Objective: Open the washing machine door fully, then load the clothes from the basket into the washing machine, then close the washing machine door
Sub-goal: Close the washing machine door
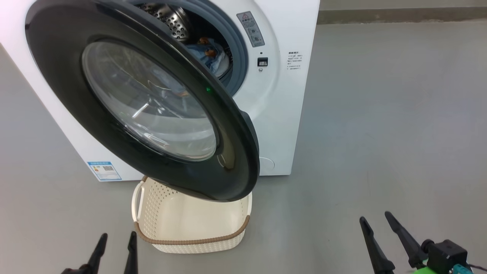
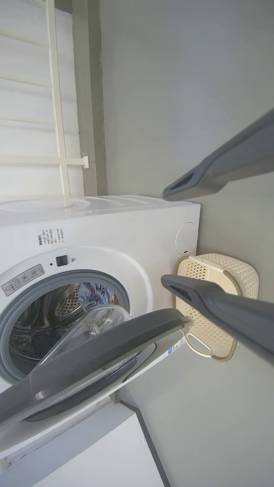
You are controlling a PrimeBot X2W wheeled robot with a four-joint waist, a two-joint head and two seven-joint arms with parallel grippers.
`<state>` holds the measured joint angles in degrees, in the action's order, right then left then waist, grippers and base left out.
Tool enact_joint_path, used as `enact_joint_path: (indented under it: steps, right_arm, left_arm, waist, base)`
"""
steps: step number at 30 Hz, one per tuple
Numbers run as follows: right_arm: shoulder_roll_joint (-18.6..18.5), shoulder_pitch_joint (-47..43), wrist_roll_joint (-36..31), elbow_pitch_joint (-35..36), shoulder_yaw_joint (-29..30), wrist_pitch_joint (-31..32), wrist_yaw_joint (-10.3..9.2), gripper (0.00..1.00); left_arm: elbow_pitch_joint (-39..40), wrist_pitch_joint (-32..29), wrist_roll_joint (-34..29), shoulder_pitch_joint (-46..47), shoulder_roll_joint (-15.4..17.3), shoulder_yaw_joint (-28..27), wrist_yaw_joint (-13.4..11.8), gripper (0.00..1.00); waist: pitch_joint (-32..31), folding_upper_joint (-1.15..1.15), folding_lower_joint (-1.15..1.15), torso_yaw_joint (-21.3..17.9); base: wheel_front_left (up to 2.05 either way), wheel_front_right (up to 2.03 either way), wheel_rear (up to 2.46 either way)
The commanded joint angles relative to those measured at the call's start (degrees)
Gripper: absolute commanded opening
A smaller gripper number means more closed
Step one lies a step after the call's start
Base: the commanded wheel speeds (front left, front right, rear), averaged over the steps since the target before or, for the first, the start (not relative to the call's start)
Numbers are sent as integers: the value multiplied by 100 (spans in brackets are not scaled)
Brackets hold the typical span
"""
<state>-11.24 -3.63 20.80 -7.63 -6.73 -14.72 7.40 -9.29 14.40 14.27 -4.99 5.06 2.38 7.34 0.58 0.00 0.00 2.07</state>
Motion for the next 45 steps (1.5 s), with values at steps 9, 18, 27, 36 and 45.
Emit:
enact_joint_path:
  steps: [9,18,27,36,45]
  right_arm:
    - [-63,-20,46,-64,-39,-28,9,0]
    - [-79,107,-16,95,-34,-28,9,0]
    - [-104,931,-293,1193,-426,-28,9,0]
    - [63,2021,-158,1182,-2021,-28,9,0]
    - [155,2317,239,48,-2360,-28,9,0]
  left_arm:
    - [226,60,-98,-3,-37,-217,14,100]
    - [261,60,-103,-25,-58,-212,14,100]
    - [284,60,-102,-40,-102,-133,14,100]
    - [273,60,-56,75,-157,75,14,100]
    - [347,60,66,167,-198,350,14,100]
  waist:
    - [-56,0,0,34]
    - [-54,0,0,38]
    - [-62,0,0,129]
    - [-35,0,0,526]
    - [123,0,0,1176]
  base:
    - [0,0,0]
    - [0,0,0]
    - [0,0,0]
    - [0,0,0]
    - [0,0,0]
